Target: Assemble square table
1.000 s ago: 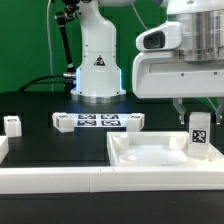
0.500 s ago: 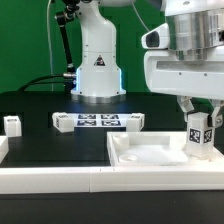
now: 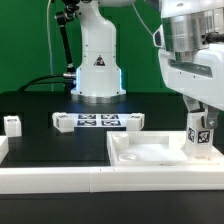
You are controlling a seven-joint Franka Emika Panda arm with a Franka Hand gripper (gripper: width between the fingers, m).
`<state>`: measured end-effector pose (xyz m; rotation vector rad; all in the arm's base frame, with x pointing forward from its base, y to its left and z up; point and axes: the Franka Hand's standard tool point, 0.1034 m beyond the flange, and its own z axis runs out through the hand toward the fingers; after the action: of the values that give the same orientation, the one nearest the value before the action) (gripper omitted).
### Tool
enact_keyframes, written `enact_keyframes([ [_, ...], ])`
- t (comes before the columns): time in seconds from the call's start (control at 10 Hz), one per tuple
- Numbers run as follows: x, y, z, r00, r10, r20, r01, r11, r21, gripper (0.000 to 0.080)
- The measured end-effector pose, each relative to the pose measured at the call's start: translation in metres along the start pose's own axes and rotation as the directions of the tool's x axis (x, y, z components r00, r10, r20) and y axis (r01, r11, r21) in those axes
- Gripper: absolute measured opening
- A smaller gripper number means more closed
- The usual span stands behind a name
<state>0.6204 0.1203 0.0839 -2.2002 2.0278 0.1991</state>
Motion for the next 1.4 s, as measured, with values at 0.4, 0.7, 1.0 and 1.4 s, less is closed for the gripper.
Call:
enact_keyframes([
  [0.4,-0.0018,0.0001,0.0009,0.991,0.132,0.01,-0.132,0.991,-0.001,0.0374],
  [0.7,-0.0018,0.0063,0.0001,1.0,0.002,0.023,0.0,0.998,-0.066,0.0625],
  [1.0,-0.0086,-0.002,-0.0063,0.94,-0.332,0.074,0.339,0.931,-0.138,0.0648],
  [1.4,-0.0054,-0.0011,-0.0067,0.756,-0.645,0.109,0.654,0.747,-0.116,0.0649],
])
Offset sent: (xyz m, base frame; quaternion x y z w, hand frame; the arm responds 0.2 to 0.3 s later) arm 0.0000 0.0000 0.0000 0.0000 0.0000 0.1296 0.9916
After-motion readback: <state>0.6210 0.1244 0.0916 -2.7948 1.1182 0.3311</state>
